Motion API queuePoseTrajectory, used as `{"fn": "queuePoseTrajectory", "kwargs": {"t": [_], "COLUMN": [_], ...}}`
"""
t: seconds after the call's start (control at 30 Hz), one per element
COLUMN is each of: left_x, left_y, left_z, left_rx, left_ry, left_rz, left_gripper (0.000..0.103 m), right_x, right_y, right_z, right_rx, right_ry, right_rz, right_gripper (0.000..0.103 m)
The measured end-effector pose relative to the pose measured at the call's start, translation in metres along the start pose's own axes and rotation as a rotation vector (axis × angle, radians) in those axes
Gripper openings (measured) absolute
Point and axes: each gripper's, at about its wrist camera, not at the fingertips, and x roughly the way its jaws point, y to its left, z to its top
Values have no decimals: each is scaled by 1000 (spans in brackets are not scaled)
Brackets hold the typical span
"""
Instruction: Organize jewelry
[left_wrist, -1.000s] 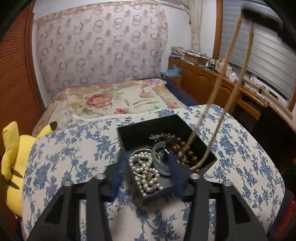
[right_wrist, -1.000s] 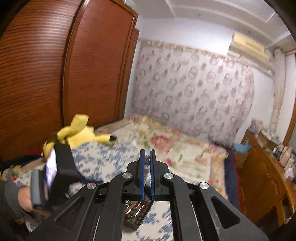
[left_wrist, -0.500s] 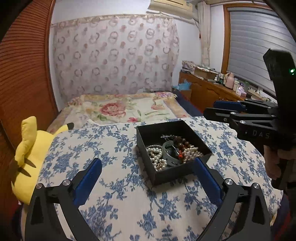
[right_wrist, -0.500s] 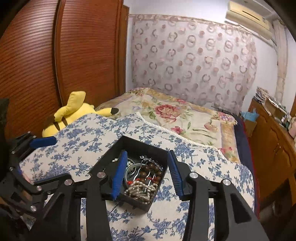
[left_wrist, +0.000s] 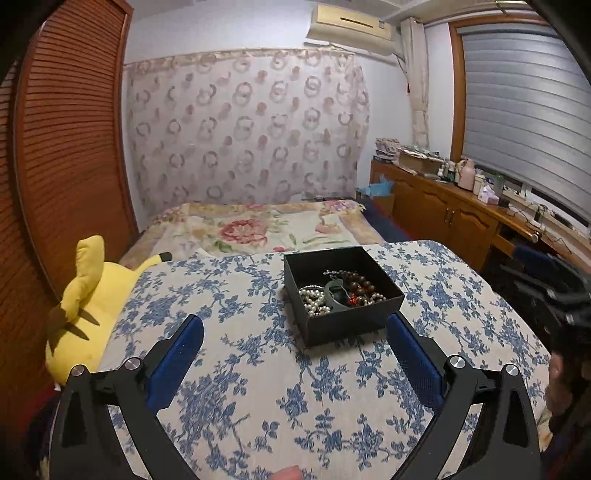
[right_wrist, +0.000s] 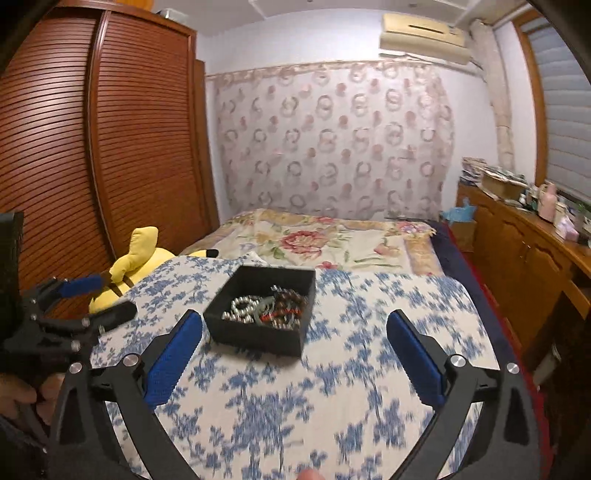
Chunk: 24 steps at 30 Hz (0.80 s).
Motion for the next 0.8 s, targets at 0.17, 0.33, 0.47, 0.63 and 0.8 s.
{"fn": "queuePoseTrajectory", "kwargs": {"t": [0.17, 0.33, 0.47, 0.63, 0.8], "left_x": [-12, -16, -20, -24, -24], "left_y": [-2, -5, -7, -9, -9], "left_z": [-6, -10, -13, -14, -15], "left_rx": [-1, 2, 4, 3, 2], "left_ry": [-3, -4, -10, -18, -16], "left_rz": [5, 7, 5, 8, 12], "left_gripper": [95, 95, 95, 95, 95], "right_x": [-14, -22, -23, -22, -21], "right_y": [-8, -11, -11, -13, -16], "right_z": [-20, -27, -28, -30, -30], "right_rx": [55, 66, 71, 78, 84], "right_ry": [4, -9, -14, -12, -10], "right_rz": [-42, -78, -92, -99, -102], "right_gripper": [101, 101, 101, 101, 101]}}
